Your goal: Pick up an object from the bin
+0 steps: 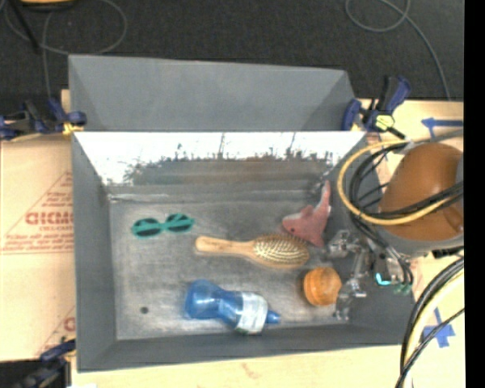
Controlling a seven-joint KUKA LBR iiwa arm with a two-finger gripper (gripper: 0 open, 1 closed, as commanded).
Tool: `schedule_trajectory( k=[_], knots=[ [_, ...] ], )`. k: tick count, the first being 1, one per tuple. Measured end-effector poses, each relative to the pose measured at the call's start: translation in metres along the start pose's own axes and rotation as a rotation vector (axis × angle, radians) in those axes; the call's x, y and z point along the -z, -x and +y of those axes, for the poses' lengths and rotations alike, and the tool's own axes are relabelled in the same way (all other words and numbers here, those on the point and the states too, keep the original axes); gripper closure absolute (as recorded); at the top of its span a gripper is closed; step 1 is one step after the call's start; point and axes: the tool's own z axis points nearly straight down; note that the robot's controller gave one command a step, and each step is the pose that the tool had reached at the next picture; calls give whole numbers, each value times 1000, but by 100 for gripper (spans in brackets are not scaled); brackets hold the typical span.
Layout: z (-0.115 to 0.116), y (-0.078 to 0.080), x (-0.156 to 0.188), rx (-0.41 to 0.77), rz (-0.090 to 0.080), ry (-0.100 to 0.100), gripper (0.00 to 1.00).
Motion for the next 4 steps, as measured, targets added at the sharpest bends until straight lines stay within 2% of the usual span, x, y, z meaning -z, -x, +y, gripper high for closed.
schedule_trajectory(
  k=[1, 2, 3, 4],
  knots=[
    [0, 1, 3, 2, -5, -1, 0],
    [39, -11, -35, 75, -9, -2, 0],
    [-17, 24, -54, -190, 1, 15, 100],
    [-17, 24, -54, -189, 1, 15, 100]
  ],
)
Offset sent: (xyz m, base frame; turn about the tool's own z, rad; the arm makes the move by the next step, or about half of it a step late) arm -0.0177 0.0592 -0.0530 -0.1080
